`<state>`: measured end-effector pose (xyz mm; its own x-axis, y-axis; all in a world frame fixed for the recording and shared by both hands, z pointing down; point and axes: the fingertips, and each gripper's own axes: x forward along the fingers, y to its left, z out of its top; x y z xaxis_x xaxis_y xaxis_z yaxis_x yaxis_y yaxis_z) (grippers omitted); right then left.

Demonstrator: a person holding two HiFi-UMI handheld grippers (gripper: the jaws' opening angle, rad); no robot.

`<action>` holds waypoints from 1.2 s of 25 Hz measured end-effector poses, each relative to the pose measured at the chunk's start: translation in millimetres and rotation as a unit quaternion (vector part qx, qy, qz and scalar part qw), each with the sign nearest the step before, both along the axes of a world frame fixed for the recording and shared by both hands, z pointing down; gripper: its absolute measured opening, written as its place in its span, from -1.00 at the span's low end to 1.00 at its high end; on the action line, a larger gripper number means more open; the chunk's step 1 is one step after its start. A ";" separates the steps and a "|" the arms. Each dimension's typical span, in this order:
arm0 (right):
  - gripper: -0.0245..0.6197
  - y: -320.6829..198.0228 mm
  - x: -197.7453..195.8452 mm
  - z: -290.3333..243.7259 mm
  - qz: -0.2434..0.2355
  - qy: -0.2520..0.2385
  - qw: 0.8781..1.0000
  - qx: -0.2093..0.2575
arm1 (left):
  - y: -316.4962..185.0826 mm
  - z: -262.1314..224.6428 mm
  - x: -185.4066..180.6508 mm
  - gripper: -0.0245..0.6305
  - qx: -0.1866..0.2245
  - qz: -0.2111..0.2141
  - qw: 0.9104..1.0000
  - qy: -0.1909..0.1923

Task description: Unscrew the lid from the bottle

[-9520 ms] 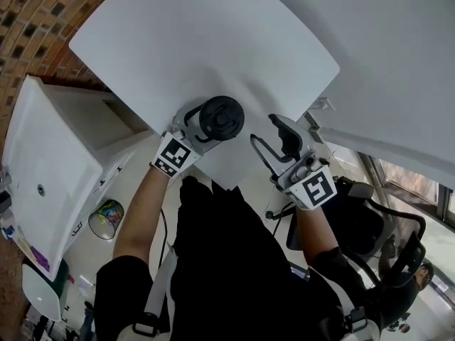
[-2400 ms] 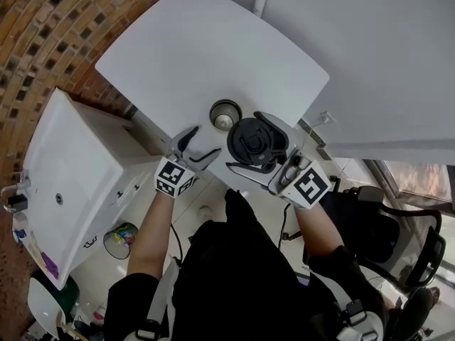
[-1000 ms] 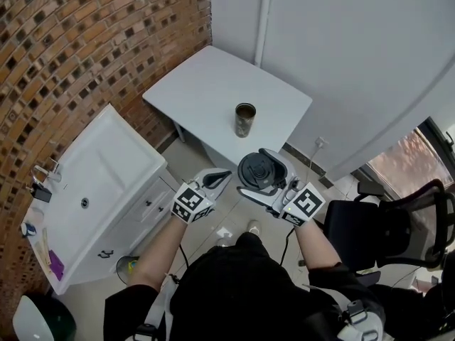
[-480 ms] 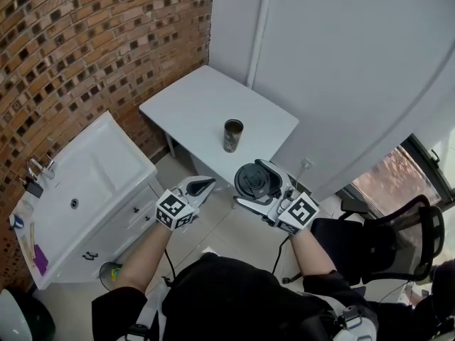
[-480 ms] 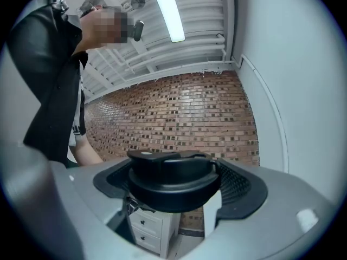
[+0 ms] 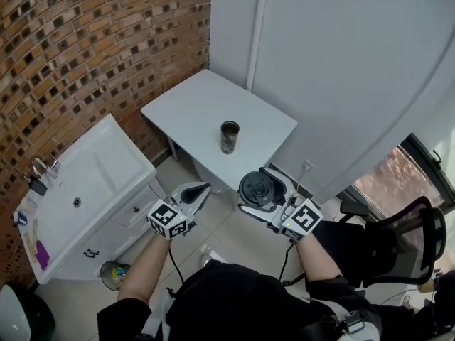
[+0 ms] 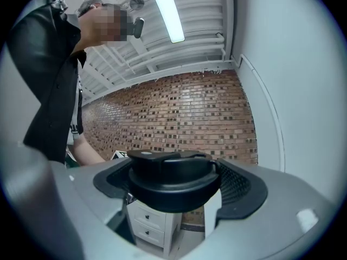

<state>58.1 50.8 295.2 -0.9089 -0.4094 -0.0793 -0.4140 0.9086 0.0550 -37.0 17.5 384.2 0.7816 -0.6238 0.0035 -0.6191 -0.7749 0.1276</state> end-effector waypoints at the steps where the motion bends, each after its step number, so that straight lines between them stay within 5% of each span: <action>1: 0.52 3.0 1.7 -1.0 -0.002 0.000 1.000 0.001 | 3.7 -3.2 0.5 -0.92 0.002 -0.002 1.000 0.000; 11: 0.52 24.8 43.4 9.4 0.013 -0.011 1.000 -0.002 | 57.3 -10.0 -5.0 -0.92 0.030 -0.010 0.998 -0.047; 16: 0.52 22.7 56.7 14.8 0.020 -0.017 1.000 -0.012 | 58.2 -11.5 -12.9 -0.92 0.022 -0.027 0.999 -0.018; 30: 0.52 30.8 33.3 13.0 -0.009 -0.025 1.000 0.004 | 51.7 -17.0 1.7 -0.92 0.025 0.006 1.000 -0.009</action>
